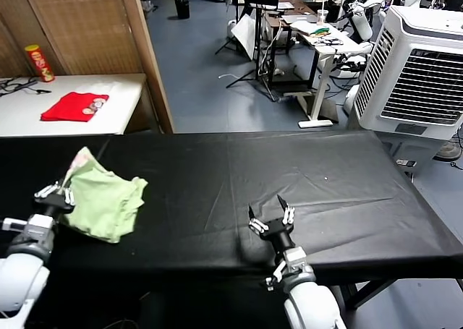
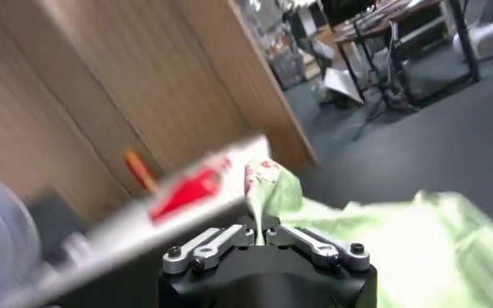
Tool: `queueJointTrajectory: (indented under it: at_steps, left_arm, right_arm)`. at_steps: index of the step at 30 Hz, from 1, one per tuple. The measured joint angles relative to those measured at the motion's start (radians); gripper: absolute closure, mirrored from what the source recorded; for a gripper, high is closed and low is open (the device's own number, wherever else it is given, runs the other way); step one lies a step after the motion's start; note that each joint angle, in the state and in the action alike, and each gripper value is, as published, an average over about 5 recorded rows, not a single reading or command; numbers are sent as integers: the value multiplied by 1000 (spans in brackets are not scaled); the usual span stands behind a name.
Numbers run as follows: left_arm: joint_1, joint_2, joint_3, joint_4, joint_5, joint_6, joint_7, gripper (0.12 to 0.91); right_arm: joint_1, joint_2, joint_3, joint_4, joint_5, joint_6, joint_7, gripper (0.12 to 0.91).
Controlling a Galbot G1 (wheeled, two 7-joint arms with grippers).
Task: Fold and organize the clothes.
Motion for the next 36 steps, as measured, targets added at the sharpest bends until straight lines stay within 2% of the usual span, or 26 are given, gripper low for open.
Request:
queueJointTrajectory:
  at_steps: [2, 5, 9, 13, 16, 18, 21, 25, 29, 32, 36]
  left_arm:
    - [-3, -4, 21, -35, 15, 12, -9, 879]
    - [-11, -26, 75, -89, -20, 39, -27, 879]
    - [-34, -69, 180, -142, -124, 74, -53, 879]
    - [-64, -125, 302, -156, -236, 109, -78, 879]
    - [-76, -175, 383, -155, -268, 123, -77, 879]
    - [-75, -209, 430, -150, -266, 125, -60, 869]
    - [-65, -252, 486, -144, -258, 127, -25, 772]
    - [-53, -280, 532, -152, -238, 109, 25, 544]
    - [-46, -275, 537, -170, -218, 77, 78, 335]
    - [-44, -264, 522, -181, -213, 63, 84, 250]
    - [-34, -252, 486, -187, -211, 55, 56, 234]
  right_arm:
    - [-8, 3, 3, 2, -6, 2, 0, 227]
    - [-24, 8, 12, 6, -16, 6, -1, 227]
    - [-45, 16, 25, 16, -14, 11, -5, 227]
    - [-66, 18, 45, 29, 32, 11, -15, 227]
    - [-73, 11, 62, 33, 79, 9, -22, 227]
    - [-70, 2, 73, 34, 114, 2, -27, 227]
    - [-60, -13, 81, 37, 167, -19, -32, 227]
    - [-36, -27, 69, 37, 263, -61, -30, 227]
    - [3, -28, 36, 25, 397, -121, -8, 227]
    - [46, -22, -4, 6, 509, -187, 29, 227]
    - [107, -9, -67, -34, 627, -255, 83, 227]
